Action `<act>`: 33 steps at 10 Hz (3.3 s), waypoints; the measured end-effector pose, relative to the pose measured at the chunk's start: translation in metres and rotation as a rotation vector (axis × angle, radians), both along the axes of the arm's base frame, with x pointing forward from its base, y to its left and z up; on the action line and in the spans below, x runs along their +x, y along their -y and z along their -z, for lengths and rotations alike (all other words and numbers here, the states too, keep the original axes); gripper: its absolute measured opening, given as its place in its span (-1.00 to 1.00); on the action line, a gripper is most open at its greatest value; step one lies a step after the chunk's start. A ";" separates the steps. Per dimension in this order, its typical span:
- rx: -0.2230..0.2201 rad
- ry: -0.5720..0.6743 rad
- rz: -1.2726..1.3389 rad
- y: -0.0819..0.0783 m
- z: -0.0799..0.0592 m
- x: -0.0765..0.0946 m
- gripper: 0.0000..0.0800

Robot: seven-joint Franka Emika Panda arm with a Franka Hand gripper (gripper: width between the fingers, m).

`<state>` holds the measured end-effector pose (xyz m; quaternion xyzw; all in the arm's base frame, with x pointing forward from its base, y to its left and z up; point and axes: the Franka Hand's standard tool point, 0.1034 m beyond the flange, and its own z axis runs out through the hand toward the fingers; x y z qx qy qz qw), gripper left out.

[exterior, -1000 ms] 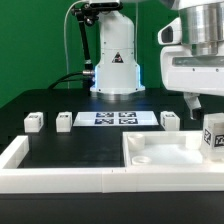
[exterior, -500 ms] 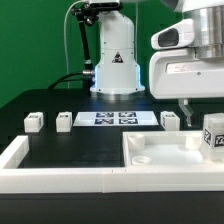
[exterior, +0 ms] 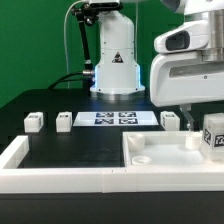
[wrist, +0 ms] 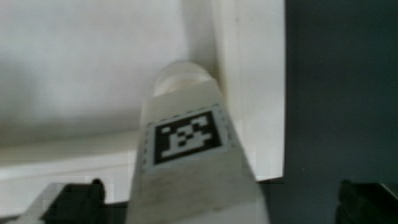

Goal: Assemble square table

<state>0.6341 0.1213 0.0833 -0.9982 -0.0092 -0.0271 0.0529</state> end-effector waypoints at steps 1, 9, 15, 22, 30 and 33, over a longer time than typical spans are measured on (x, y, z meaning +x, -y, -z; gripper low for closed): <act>-0.004 0.008 -0.070 0.003 0.000 0.000 0.62; -0.009 0.027 -0.160 0.005 0.000 0.002 -0.27; 0.016 0.021 0.313 0.011 0.000 -0.001 -0.27; 0.052 -0.061 0.997 0.009 0.002 -0.010 -0.27; 0.109 -0.139 1.353 0.005 0.003 -0.013 -0.09; 0.094 -0.104 1.097 0.004 0.003 -0.012 0.55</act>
Offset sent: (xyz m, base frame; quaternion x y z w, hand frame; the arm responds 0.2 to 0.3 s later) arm 0.0000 0.0000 0.0000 0.0000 0.0000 -0.0650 0.9979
